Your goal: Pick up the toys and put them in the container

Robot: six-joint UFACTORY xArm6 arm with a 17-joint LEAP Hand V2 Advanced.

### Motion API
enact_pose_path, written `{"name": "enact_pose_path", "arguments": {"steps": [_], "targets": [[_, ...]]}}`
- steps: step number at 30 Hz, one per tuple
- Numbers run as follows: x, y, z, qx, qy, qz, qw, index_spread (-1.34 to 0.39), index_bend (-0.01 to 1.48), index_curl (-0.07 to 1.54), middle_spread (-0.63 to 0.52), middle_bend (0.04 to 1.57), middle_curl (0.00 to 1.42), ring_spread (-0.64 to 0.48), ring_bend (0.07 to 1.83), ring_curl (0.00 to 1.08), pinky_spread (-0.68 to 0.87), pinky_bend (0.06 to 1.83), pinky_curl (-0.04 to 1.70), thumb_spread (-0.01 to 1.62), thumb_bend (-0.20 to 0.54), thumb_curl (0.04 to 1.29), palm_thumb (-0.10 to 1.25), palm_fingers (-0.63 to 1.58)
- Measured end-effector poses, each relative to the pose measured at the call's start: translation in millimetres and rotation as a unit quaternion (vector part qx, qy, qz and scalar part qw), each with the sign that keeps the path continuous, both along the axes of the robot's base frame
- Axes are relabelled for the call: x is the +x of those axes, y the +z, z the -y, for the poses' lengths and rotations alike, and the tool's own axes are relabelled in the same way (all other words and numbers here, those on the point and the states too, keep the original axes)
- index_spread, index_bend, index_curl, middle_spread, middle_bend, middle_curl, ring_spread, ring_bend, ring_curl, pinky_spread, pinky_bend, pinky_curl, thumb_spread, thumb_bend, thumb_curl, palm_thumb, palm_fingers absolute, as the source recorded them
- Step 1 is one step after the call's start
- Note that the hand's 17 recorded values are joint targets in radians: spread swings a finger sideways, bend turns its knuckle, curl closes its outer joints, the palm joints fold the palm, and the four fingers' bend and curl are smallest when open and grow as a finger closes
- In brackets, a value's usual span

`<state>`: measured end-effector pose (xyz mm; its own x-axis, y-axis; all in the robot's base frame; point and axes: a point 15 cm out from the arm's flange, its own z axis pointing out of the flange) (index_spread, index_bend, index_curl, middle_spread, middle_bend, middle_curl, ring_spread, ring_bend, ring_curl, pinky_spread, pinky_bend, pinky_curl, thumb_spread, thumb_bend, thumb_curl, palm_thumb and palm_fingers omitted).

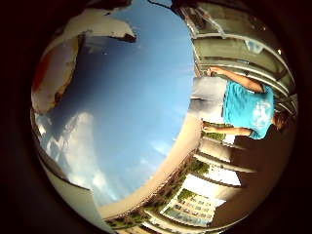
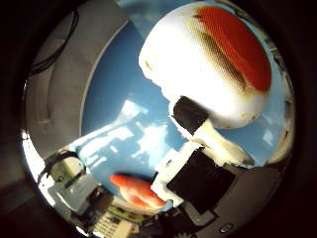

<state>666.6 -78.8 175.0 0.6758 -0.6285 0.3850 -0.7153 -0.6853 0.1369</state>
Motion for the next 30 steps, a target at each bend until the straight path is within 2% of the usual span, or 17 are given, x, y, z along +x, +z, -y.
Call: {"name": "enact_pose_path", "arguments": {"steps": [2, 4, 6, 9, 11, 16, 19, 22, 30], "targets": [[1, 1, 0, 0.000, 0.001, 0.003, 1.000, -0.18, 0.17, 0.23, -0.13, 0.35, 0.39, 0.19, 0.74, 0.32, 0.48, 1.03, 0.27, 1.11, -0.018, 0.33, 0.53, 0.95], [2, 3, 1, 0.001, 0.001, 0.005, 1.000, -0.28, 0.22, 0.27, -0.15, 0.50, 0.46, 0.14, 0.82, 0.37, 0.44, 1.04, 0.29, 1.11, -0.011, 0.34, 0.57, 1.19], [2, 10, 3, 0.001, -0.001, 0.010, 1.000, -0.34, 0.26, 0.30, -0.15, 0.67, 0.54, 0.11, 0.97, 0.44, 0.41, 1.05, 0.33, 1.11, -0.009, 0.35, 0.61, 1.25], [3, 23, 4, 0.001, -0.001, 0.019, 1.000, -0.40, 0.32, 0.33, -0.17, 0.81, 0.61, 0.07, 1.13, 0.51, 0.38, 1.09, 0.35, 1.10, -0.005, 0.37, 0.67, 1.21], [3, 37, 7, 0.003, -0.004, 0.027, 1.000, -0.48, 0.39, 0.37, -0.18, 0.95, 0.70, 0.02, 1.24, 0.57, 0.35, 1.20, 0.40, 1.10, 0.001, 0.40, 0.75, 1.15], [-8, 88, 16, 0.028, -0.026, 0.049, 0.998, -0.58, 0.54, 0.46, -0.19, 1.10, 0.80, -0.02, 1.34, 0.64, 0.29, 1.36, 0.49, 1.08, 0.027, 0.46, 0.90, 1.11], [-28, 122, 14, 0.059, -0.032, 0.043, 0.997, -0.65, 0.63, 0.55, -0.19, 1.17, 0.86, -0.05, 1.40, 0.68, 0.24, 1.45, 0.56, 1.06, 0.027, 0.53, 0.97, 1.05], [-54, 168, 12, 0.085, -0.034, 0.042, 0.995, -0.69, 0.68, 0.62, -0.19, 1.21, 0.89, -0.07, 1.43, 0.70, 0.22, 1.50, 0.61, 1.06, 0.012, 0.56, 0.99, 1.01], [-129, 297, -6, 0.129, -0.011, 0.085, 0.988, -0.75, 0.73, 0.81, -0.18, 1.29, 0.94, -0.09, 1.51, 0.74, 0.16, 1.57, 0.70, 1.05, -0.014, 0.64, 0.97, 0.91]]}}
